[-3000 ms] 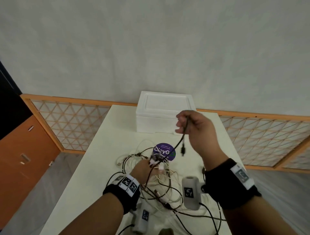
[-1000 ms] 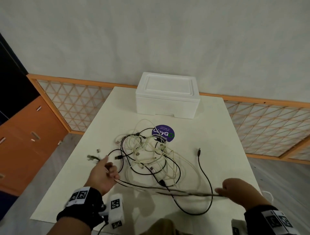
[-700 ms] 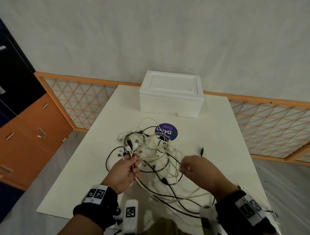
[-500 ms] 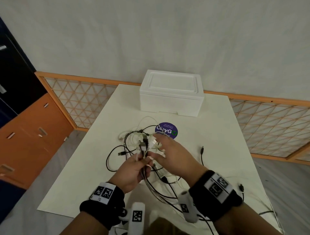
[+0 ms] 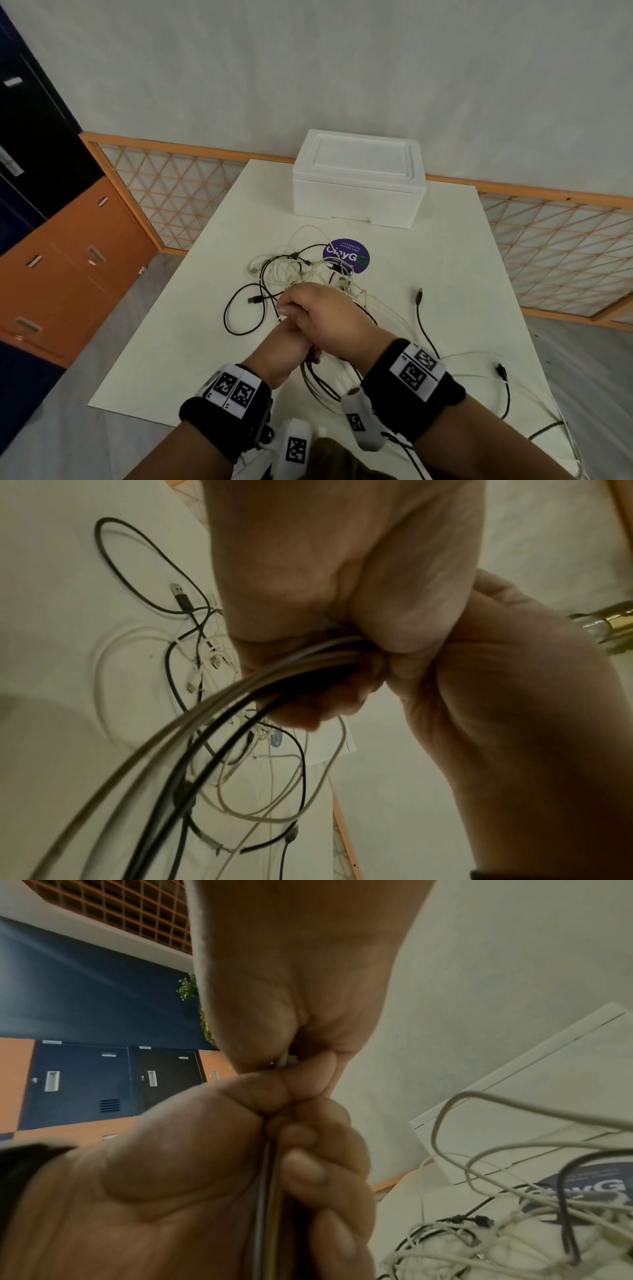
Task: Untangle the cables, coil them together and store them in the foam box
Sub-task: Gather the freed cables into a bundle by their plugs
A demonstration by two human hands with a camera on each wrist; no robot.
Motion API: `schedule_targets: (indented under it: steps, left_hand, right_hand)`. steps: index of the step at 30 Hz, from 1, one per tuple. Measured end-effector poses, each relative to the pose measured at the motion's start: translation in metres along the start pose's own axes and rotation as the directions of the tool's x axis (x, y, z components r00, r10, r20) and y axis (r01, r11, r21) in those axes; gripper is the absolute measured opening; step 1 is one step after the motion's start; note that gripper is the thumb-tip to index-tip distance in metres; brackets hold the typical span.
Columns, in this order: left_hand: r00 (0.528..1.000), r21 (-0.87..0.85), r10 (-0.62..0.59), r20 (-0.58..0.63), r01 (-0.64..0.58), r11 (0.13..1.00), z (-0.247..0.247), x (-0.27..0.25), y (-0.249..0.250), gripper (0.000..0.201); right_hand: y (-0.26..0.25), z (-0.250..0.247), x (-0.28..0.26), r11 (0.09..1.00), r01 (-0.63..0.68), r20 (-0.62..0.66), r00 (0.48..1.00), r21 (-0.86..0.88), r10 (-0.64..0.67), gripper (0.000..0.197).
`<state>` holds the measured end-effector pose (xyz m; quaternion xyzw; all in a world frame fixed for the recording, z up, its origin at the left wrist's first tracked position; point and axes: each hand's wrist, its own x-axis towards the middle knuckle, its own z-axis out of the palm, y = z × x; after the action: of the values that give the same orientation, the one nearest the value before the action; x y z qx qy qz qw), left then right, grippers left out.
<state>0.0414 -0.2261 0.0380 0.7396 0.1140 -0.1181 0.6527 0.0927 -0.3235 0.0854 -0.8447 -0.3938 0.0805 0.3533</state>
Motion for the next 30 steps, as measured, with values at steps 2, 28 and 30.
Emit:
schedule_targets:
  steps: [2, 28, 30]
  left_hand:
    - [1.000, -0.077, 0.000, 0.027, 0.002, 0.997, 0.002, 0.000, 0.001, 0.026]
    - [0.891, -0.582, -0.444, 0.093, 0.411, 0.702, -0.032, 0.019, -0.029, 0.037]
    - [0.896, -0.563, -0.437, 0.072, 0.399, 0.724, -0.031, 0.019, -0.026, 0.038]
  right_hand:
    - [-0.001, -0.002, 0.002, 0.999, -0.003, 0.012, 1.000, 0.038, 0.003, 0.019]
    - [0.105, 0.056, -0.087, 0.676, -0.451, 0.147, 0.760, -0.582, 0.633, 0.034]
    - [0.107, 0.057, -0.086, 0.681, -0.448, 0.143, 0.766, -0.579, 0.626, 0.024]
